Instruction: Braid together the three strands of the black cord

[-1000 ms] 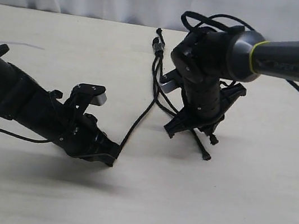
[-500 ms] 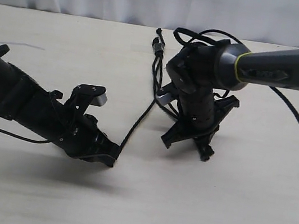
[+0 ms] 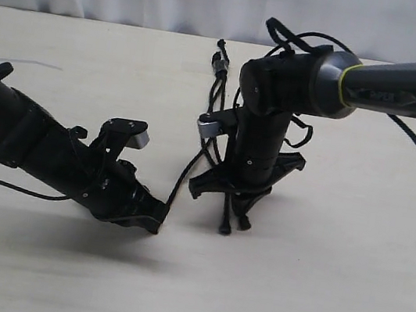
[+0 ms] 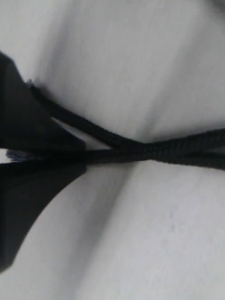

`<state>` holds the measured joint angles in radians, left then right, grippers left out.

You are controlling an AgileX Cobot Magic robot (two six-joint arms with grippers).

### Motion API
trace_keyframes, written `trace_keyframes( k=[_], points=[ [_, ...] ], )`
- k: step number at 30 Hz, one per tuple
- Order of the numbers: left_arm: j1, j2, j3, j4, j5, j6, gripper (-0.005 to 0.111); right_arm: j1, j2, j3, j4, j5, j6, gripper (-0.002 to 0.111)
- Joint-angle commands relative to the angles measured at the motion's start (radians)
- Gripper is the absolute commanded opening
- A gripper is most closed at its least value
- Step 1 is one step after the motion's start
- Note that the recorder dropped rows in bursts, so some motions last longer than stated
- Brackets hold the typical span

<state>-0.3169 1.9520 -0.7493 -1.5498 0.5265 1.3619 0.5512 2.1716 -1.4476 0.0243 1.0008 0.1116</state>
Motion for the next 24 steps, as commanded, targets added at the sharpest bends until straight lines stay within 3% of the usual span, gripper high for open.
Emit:
trace_keyframes(
  k=[1, 16, 24],
  points=[
    [-0.009, 0.013, 0.008, 0.02, -0.005, 0.002, 0.0, 0.007, 0.029, 0.011, 0.191, -0.061, -0.076, 0.004],
    [-0.009, 0.013, 0.008, 0.02, 0.002, 0.002, 0.0, 0.009, 0.029, 0.011, 0.237, -0.096, -0.059, 0.005],
    [-0.009, 0.013, 0.008, 0.02, 0.002, 0.002, 0.0, 0.009, 0.029, 0.011, 0.237, -0.088, -0.044, 0.034]
  ],
)
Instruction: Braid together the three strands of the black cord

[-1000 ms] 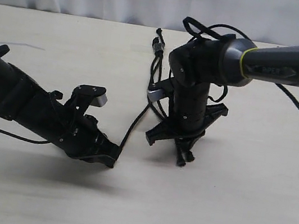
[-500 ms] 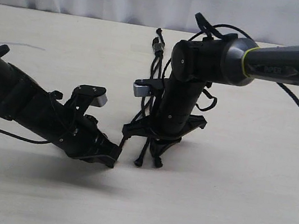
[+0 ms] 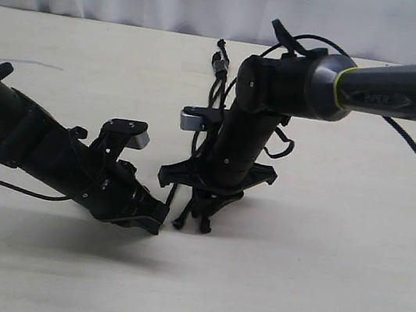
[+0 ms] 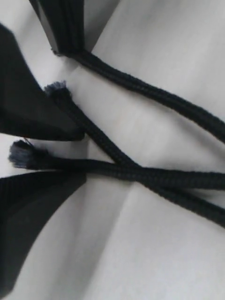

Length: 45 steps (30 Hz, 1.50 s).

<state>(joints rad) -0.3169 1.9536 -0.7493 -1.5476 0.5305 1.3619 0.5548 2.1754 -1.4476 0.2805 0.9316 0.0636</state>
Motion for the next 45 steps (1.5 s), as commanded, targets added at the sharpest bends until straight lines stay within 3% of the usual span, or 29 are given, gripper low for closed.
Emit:
trace_keyframes(
  k=[1, 6, 28, 31, 37, 45],
  points=[
    [-0.009, 0.011, 0.008, 0.018, -0.002, 0.002, 0.0, 0.005, 0.024, 0.011, -0.019, -0.019, 0.004, 0.037],
    [-0.009, 0.011, 0.008, 0.018, -0.002, 0.002, 0.0, 0.001, -0.014, 0.011, -0.038, -0.028, 0.038, 0.042],
    [-0.009, 0.011, 0.008, -0.019, -0.006, -0.008, 0.0, -0.023, -0.126, 0.011, -0.053, 0.007, 0.06, 0.042],
    [-0.009, 0.011, 0.008, -0.028, 0.011, -0.008, 0.007, -0.023, -0.13, 0.011, -0.055, 0.012, 0.06, 0.042],
    [-0.009, 0.011, 0.008, -0.032, 0.027, -0.008, 0.036, -0.023, -0.156, 0.011, -0.055, 0.014, 0.063, 0.042],
    [-0.007, -0.094, 0.008, 0.044, 0.034, -0.008, 0.038, -0.077, -0.214, 0.011, -0.047, 0.065, 0.075, 0.042]
  ],
)
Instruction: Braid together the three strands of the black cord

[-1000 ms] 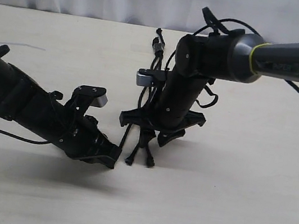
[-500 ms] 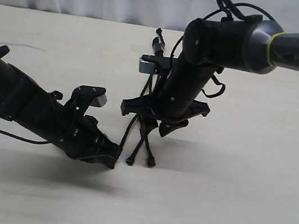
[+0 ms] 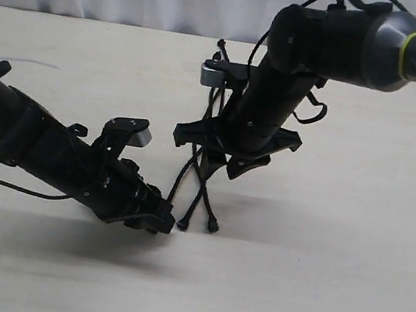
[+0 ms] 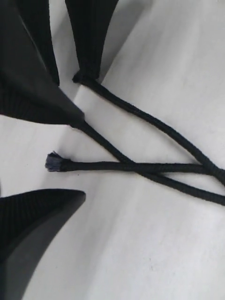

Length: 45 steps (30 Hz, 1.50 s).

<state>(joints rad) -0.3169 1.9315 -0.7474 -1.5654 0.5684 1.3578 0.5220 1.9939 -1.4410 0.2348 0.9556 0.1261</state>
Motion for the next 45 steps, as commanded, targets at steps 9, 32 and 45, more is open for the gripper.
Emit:
trace_keyframes(
  k=[9, 32, 45],
  points=[
    [-0.007, -0.356, 0.006, 0.59, -0.13, -0.512, 0.007, -0.1, -0.207, 0.221, -0.034, -0.034, 0.017, 0.004],
    [0.339, -0.913, 0.012, 1.287, 0.117, -1.082, 0.0, -0.336, -1.301, 0.923, -0.359, -0.331, 0.02, 0.004],
    [0.339, -1.607, 0.174, 1.293, 0.03, -1.077, 0.0, -0.336, -1.783, 1.034, -0.356, -0.452, 0.02, 0.004]
  ],
)
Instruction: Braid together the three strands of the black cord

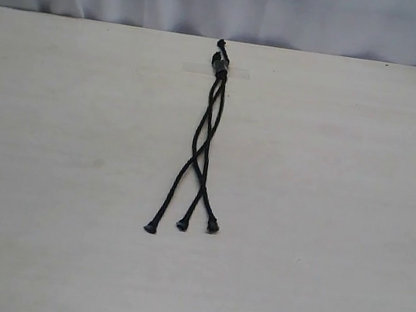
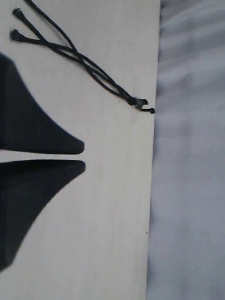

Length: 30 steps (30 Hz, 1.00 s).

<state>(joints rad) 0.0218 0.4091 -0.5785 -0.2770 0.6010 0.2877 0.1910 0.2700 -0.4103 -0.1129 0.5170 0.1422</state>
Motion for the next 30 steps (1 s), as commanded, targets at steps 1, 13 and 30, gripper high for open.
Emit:
trace_keyframes(
  k=[1, 13, 30],
  points=[
    [0.0, -0.099, 0.005, 0.005, -0.003, -0.007, 0.0, -0.005, -0.07, 0.004, -0.008, -0.013, 0.004, 0.004],
    [0.0, -0.128, 0.005, 0.005, -0.003, -0.007, 0.0, -0.005, -0.138, 0.016, 0.003, 0.015, -0.107, 0.004],
    [0.0, -0.128, 0.005, 0.006, -0.003, -0.007, 0.0, -0.037, -0.27, 0.304, 0.152, -0.206, -0.155, 0.004]
  ],
)
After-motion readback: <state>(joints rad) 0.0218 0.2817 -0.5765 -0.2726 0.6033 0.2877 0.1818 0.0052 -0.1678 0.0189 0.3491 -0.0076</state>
